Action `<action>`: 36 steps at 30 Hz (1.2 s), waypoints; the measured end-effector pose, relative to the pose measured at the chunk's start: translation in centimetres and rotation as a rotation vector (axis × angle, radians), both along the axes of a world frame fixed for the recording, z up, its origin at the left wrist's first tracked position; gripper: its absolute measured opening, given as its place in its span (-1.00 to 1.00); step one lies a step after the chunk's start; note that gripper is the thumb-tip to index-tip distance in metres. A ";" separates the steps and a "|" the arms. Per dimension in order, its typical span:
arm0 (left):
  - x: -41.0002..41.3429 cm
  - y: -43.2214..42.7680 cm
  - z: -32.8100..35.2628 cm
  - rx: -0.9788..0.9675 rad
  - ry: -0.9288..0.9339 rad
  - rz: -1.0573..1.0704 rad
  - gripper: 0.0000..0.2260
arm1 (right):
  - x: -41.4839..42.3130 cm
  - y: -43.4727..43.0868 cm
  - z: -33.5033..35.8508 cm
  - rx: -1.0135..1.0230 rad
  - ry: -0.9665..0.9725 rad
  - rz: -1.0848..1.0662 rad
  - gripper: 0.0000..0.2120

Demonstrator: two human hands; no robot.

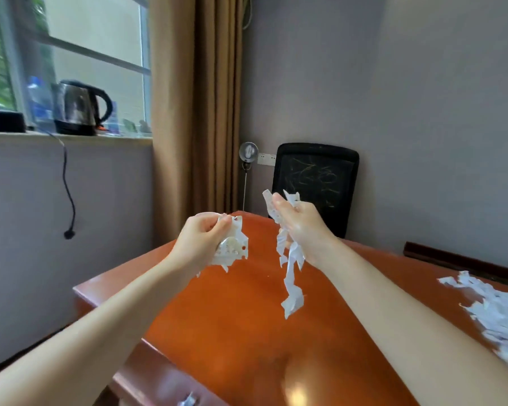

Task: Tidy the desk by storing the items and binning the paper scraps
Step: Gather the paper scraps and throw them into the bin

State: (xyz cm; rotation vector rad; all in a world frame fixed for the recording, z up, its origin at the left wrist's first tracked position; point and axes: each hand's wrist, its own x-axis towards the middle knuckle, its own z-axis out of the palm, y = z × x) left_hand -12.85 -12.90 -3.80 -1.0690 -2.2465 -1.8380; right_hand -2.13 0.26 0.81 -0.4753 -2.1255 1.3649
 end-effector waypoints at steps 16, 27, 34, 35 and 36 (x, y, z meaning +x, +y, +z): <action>-9.9 -28.4 -5.2 0.066 -0.166 0.482 -0.58 | -17.7 -25.6 -4.7 -0.159 -0.137 0.536 -0.61; -10.8 -41.7 -18.5 0.060 -0.340 0.776 -0.67 | -23.1 -40.1 -18.4 -0.322 -0.369 0.688 -0.52; -10.9 -45.7 -28.7 0.050 -0.619 0.902 -0.61 | -23.9 -44.8 -27.4 -0.320 -0.579 0.614 -0.41; -11.1 -46.0 -30.1 0.059 -0.661 0.920 -0.61 | -24.1 -45.1 -28.8 -0.327 -0.610 0.600 -0.40; -11.2 -46.1 -31.4 0.059 -0.700 0.937 -0.60 | -24.3 -45.4 -30.1 -0.332 -0.640 0.588 -0.41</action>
